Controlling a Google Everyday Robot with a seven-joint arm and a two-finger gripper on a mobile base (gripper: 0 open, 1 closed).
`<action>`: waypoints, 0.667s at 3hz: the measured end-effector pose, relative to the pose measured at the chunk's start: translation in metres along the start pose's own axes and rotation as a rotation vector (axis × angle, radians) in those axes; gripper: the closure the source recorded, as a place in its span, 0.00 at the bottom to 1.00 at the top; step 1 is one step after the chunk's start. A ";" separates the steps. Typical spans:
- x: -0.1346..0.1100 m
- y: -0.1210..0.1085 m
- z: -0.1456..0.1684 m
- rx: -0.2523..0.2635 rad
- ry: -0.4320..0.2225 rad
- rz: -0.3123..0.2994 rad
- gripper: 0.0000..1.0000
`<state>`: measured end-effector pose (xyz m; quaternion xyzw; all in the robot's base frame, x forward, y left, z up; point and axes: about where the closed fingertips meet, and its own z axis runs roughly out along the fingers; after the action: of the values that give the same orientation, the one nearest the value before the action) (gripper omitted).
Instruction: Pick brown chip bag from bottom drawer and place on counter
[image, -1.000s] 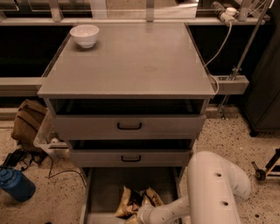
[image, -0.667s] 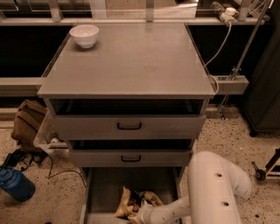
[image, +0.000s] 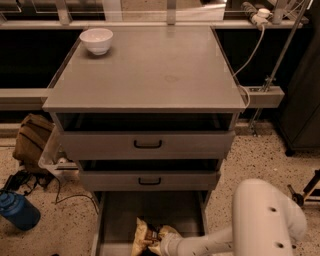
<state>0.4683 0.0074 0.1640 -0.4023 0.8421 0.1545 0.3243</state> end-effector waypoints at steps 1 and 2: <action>-0.048 -0.018 -0.065 0.059 -0.141 -0.004 1.00; -0.107 -0.032 -0.150 0.118 -0.262 -0.031 1.00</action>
Offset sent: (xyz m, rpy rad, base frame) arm 0.0214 -0.0712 0.3319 0.1912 -0.4354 -0.0784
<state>0.4797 -0.0296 0.3472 -0.3719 0.7938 0.1508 0.4571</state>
